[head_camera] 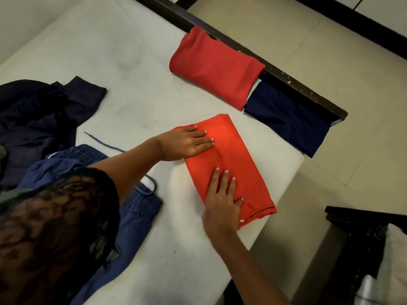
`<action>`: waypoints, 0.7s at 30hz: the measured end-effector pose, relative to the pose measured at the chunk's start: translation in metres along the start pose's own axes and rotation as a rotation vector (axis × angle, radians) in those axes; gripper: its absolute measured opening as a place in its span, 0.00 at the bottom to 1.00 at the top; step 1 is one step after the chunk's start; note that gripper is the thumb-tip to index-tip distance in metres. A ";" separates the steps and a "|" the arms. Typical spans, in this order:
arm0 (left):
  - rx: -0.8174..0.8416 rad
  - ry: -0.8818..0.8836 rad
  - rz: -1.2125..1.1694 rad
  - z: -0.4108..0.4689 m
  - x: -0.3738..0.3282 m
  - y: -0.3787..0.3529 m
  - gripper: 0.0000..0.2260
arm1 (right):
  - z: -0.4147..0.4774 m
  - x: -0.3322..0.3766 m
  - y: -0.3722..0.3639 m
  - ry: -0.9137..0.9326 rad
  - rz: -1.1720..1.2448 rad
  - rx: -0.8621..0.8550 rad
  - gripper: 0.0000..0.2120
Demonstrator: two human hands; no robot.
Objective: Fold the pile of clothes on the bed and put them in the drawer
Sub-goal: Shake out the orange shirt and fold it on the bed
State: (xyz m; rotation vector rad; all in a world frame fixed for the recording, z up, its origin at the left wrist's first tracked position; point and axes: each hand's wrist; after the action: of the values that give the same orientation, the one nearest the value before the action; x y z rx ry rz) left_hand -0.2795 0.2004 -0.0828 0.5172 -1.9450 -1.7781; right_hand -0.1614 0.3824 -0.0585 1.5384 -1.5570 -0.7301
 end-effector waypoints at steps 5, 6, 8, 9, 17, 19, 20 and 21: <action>-0.091 0.041 -0.012 0.023 0.036 0.058 0.18 | 0.020 -0.026 0.090 0.202 0.025 -0.039 0.42; -0.111 0.059 -0.014 0.030 0.047 0.071 0.18 | 0.027 -0.029 0.107 0.236 0.019 -0.095 0.42; -0.142 0.087 0.012 0.044 0.078 0.100 0.17 | 0.049 -0.033 0.152 0.281 0.009 -0.185 0.42; -0.178 0.101 0.037 0.051 0.093 0.114 0.16 | 0.061 -0.032 0.174 0.302 -0.017 -0.213 0.42; -0.359 0.404 0.290 0.110 0.223 0.171 0.15 | 0.207 -0.025 0.291 0.419 -0.115 -0.592 0.40; -0.364 0.474 0.336 0.110 0.235 0.151 0.15 | 0.233 -0.017 0.283 0.437 -0.183 -0.663 0.36; -0.355 0.495 0.342 0.108 0.241 0.134 0.16 | 0.243 -0.012 0.275 0.439 -0.209 -0.657 0.35; -0.343 0.498 0.343 0.103 0.245 0.113 0.16 | 0.253 -0.006 0.264 0.447 -0.230 -0.611 0.34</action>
State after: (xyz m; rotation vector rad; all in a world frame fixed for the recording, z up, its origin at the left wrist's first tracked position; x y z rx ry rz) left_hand -0.5373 0.1604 0.0413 0.4234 -1.2714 -1.5342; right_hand -0.5143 0.3777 0.0379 1.3005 -0.7397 -0.8230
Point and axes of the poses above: each hand's wrist, its own z-axis towards the middle knuckle, its own y-axis out of the back of the hand, x = y × z, and after that the axes turned 1 degree about x, right-handed
